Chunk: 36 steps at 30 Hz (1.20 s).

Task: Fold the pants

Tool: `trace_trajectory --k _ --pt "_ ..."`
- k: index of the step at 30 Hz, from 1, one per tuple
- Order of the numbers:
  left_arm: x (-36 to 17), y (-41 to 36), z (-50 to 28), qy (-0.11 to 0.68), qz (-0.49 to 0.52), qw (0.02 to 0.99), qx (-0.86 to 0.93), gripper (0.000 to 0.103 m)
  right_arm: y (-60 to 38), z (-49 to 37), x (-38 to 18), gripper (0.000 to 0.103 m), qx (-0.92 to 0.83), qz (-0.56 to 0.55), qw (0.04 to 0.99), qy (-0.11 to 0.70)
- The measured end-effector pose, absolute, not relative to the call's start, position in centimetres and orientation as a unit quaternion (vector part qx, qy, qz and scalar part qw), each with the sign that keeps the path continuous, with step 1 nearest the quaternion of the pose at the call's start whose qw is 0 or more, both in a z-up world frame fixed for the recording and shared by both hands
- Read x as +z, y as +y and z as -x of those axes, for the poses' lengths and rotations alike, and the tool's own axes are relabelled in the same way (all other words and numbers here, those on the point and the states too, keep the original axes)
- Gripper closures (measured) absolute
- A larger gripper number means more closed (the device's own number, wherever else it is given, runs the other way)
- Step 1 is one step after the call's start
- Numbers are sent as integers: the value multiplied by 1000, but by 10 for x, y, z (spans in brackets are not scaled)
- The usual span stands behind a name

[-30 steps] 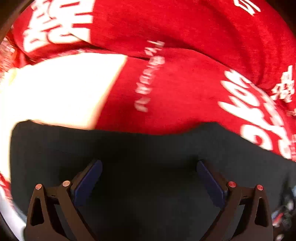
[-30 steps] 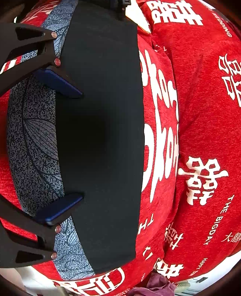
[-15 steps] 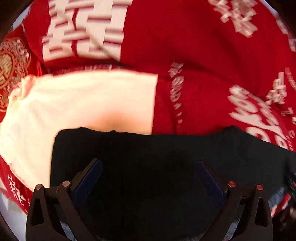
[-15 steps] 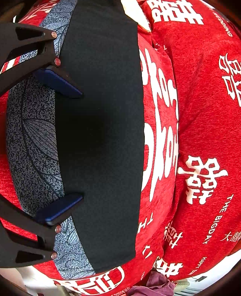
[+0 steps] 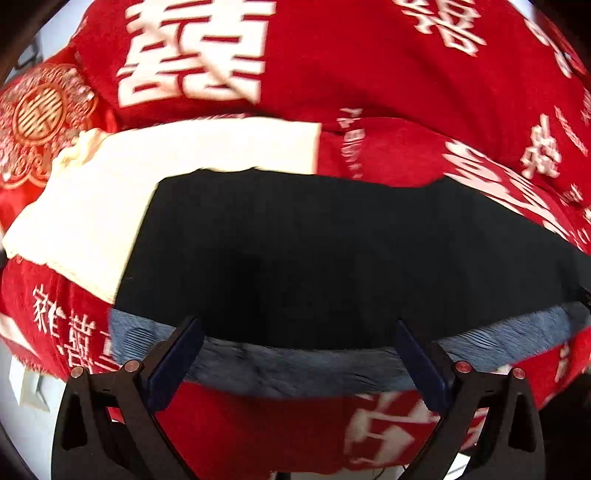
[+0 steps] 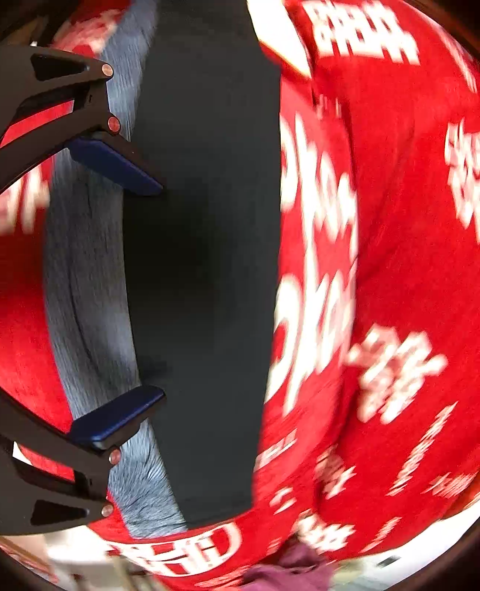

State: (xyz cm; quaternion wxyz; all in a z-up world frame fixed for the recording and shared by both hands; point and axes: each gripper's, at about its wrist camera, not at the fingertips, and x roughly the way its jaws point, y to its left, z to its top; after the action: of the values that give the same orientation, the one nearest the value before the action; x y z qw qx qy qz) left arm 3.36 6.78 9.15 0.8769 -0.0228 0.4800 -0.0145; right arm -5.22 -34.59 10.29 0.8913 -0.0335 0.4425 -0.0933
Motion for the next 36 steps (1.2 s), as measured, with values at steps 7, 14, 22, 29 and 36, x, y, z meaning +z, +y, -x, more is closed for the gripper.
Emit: trace_trajectory --k 7,14,22,29,36 --pt "45 35 -39 536 -17 844 2 1 -248 51 79 0 -11 120 885 450" --pt "70 84 -26 513 69 855 21 1 -276 55 81 0 -43 95 880 463" --pt "41 116 -41 540 106 833 49 0 -268 50 76 0 -26 76 875 478" --pt "84 71 -27 520 102 848 -14 0 -322 70 91 0 -64 19 880 470" --pt "92 -88 -59 553 47 818 -147 0 -405 93 111 0 -144 -17 876 459"
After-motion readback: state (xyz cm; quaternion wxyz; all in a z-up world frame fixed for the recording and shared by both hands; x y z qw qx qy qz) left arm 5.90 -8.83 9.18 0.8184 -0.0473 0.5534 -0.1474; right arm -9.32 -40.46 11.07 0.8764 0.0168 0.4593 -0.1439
